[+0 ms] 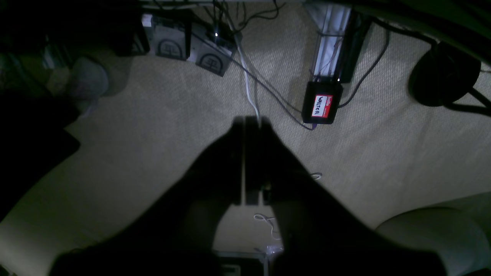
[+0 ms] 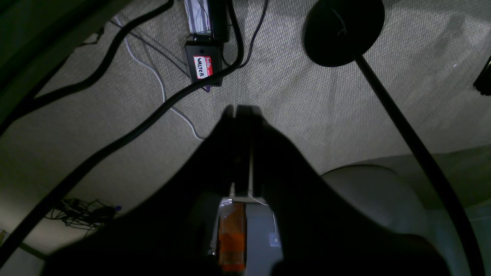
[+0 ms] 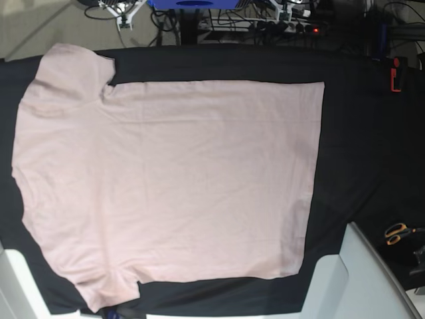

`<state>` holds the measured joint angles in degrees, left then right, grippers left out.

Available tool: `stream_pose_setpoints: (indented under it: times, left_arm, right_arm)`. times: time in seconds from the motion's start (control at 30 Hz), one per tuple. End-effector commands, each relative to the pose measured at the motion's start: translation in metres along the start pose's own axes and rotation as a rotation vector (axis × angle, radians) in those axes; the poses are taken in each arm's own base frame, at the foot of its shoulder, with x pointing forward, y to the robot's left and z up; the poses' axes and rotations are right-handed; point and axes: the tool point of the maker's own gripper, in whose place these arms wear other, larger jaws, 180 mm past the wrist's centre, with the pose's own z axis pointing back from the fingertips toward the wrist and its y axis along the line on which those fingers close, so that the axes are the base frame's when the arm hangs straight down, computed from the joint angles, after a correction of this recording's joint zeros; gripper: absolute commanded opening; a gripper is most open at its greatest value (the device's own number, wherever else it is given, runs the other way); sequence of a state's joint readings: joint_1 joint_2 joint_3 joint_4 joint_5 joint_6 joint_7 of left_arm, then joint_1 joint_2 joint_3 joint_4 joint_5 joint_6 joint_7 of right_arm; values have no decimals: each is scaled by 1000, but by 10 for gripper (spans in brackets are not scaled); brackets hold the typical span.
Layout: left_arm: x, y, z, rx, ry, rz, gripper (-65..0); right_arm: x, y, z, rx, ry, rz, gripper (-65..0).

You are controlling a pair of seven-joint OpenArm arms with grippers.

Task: Fold the T-shirt properly

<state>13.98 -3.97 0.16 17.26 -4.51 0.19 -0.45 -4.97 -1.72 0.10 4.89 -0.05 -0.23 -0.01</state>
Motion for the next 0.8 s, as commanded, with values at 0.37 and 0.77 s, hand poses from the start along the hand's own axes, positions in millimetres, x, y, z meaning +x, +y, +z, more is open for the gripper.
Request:
stream_pose_setpoints:
  times: [0.37, 0.77]
  left_arm:
    - [-5, 4, 1, 9, 9, -3, -650]
    - [-20, 22, 16, 27, -41, -34, -650]
  right_arm:
    - [-2, -4, 0, -8, 2, 5, -648]
    - [-41, -2, 1, -6, 31, -4, -650]
